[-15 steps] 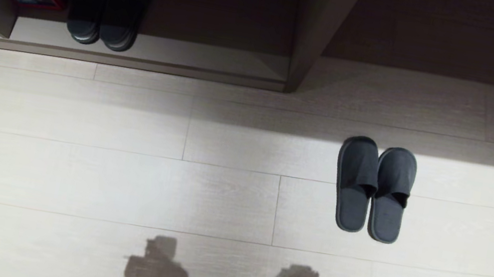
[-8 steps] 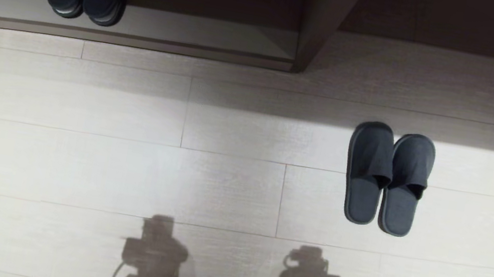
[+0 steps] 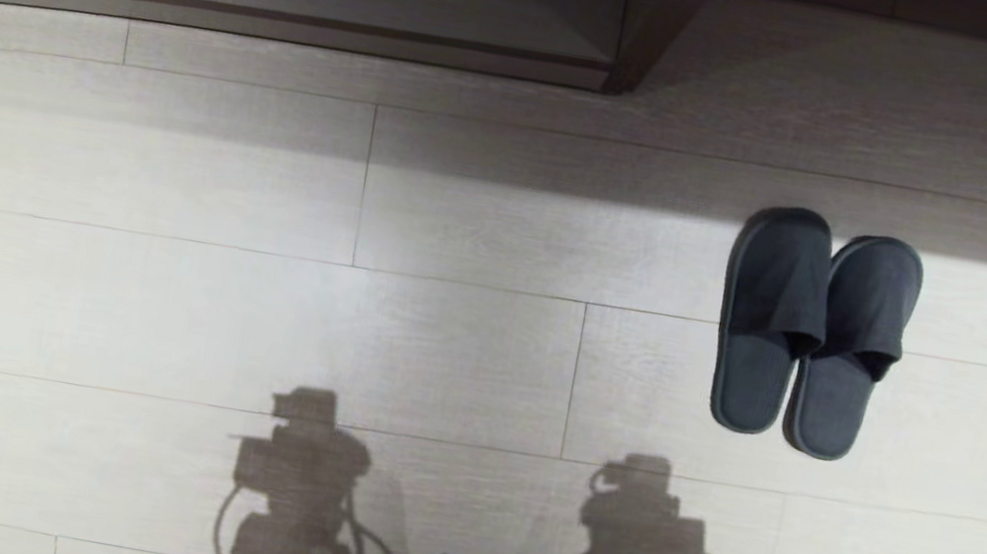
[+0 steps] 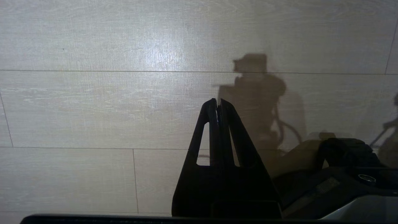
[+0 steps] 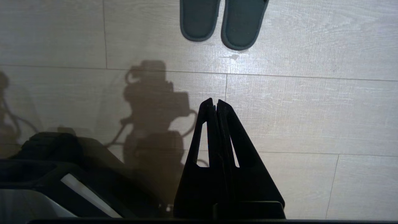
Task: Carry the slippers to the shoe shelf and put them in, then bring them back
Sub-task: Pick up the slippers on the floor
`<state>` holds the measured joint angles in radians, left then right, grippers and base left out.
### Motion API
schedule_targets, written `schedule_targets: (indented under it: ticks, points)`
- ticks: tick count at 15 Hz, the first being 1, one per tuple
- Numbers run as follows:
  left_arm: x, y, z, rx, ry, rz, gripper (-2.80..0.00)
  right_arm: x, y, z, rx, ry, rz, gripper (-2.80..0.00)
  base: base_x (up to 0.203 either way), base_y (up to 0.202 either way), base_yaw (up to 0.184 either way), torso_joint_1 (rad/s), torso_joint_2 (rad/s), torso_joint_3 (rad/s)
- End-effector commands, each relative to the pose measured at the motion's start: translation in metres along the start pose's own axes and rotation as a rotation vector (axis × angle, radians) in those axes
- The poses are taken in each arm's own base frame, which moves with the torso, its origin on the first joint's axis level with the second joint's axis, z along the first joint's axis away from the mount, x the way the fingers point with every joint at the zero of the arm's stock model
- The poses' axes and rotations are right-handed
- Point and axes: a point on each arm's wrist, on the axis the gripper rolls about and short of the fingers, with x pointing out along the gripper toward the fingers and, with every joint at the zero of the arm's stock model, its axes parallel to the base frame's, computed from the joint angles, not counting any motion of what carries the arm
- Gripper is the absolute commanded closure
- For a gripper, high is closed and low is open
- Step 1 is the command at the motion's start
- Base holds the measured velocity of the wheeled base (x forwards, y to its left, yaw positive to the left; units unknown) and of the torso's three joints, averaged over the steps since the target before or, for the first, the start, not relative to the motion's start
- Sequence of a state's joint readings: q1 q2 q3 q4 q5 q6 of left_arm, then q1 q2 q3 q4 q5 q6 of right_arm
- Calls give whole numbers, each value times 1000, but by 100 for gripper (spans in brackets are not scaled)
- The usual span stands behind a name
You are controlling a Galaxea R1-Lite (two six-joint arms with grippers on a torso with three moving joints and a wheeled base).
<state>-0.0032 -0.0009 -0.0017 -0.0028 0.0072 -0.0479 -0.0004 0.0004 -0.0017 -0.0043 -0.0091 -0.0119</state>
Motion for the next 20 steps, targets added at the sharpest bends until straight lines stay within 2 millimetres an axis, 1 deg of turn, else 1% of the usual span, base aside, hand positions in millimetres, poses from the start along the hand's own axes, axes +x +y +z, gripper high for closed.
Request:
schedule_targets:
  ticks: [1,10,17,18,20]
  points:
    - [0,0,0,-1,1,1,0,0,0,0,0,1,0,0,0,0,0,7,4,-197]
    - [0,0,0,0,-1,1,0,0,0,0,0,-1,0,0,0,0,0,2,2,-197]
    - [0,0,0,-6,-7,0,0,0,0,0,4,2,-2,0,0,0,0,2,0,-32]
    - [0,0,0,-5,-7,0,0,0,0,1,2,-6,2,0,0,0,0,0,0,0]
    - [0,0,0,-4,-5,0,0,-4,0,14,-3,-41,18,0,0,0,0,0,0,0]
